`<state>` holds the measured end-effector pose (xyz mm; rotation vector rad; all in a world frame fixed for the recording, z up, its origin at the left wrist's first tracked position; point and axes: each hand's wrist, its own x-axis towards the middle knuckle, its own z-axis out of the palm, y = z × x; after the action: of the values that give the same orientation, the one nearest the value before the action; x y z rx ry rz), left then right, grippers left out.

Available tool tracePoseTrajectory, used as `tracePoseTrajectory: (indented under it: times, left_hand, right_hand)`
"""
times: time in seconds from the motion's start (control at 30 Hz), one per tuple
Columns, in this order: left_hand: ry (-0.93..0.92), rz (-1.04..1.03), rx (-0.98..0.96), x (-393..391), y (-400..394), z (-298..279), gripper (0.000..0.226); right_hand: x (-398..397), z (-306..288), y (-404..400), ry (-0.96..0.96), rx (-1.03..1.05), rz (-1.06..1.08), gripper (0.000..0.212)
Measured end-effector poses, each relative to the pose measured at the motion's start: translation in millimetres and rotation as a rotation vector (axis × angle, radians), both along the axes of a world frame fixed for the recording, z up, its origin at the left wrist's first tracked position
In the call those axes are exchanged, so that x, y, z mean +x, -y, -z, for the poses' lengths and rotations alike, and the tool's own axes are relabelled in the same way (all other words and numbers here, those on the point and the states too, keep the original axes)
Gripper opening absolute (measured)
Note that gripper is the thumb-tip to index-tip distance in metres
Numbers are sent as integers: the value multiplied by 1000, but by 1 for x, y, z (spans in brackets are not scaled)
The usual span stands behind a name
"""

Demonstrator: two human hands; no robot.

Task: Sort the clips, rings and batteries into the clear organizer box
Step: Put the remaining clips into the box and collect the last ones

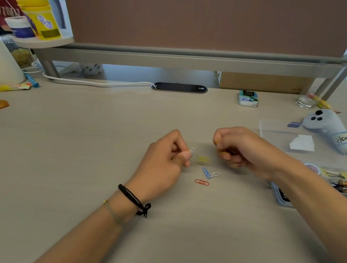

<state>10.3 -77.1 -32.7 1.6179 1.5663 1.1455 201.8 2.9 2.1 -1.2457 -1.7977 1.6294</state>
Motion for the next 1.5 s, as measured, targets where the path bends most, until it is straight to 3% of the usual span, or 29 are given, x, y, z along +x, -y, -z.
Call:
tracePoseTrajectory:
  times: [0.13,0.2,0.23,0.33,0.43,0.5,0.6,0.7,0.87,0.97,1.0,1.07,1.1,1.23,1.3,1.33,1.4,1.5]
  left_hand:
    - [386,51,-87,-2,-1,-5,13]
    - [490,69,-166,-4,-2,-4,26]
    - [534,65,-197,-3,-3,-4,29]
    - [775,32,-309,1,-4,-9,30]
    - [948,29,-424,1,-6,-10,28]
    - [962,28,-477,-2,-8,-7,36]
    - [934,3,-499,-1,-8,-4,32]
    - [706,-83,-373,0,-10,-3,24]
    - [-27,-143,-31,-2,-23,3,4]
    - [-472,-126,5,6,-27,5,11]
    - [-582,-136,9,8,-27,5,13]
    - [-694,-155,38,12,-28,9,14]
    - [-717,-161,59,14,-27,10,12]
    - [-982,-73,92,18,-30,2,7]
    - [-1118,-6,115,23,-30,-4,12]
    - [-1211,29,122,24,-28,-6,22]
    - [-1318,21,112,22,-25,-6,41]
    - [-1356,38,92,18,-24,-4,35]
  right_hand:
    - [8,8,3,-374,-316,122,14]
    - [12,10,4,-448,-356,119,10]
    - [13,10,5,-458,-359,99,9]
    - [18,12,6,-413,-367,71,32]
    - [16,9,7,-296,-346,72,20]
    - [16,6,9,-52,-99,80,37]
    - [19,6,14,354,491,-34,45]
    - [18,3,19,607,756,-172,8]
    - [10,2,29,875,1000,-304,21]
    - [4,9,36,958,1187,-379,9]
    - [3,12,38,998,1231,-409,11]
    - [5,16,39,1033,1269,-432,51]
    - [4,15,38,1021,1278,-391,62]
    - [3,17,36,1040,1291,-352,62]
    - [4,13,37,1039,1150,-257,31]
    - [5,10,35,941,1007,-183,16]
    - [9,10,31,569,605,-55,13]
    - [12,7,29,33,-67,81,24]
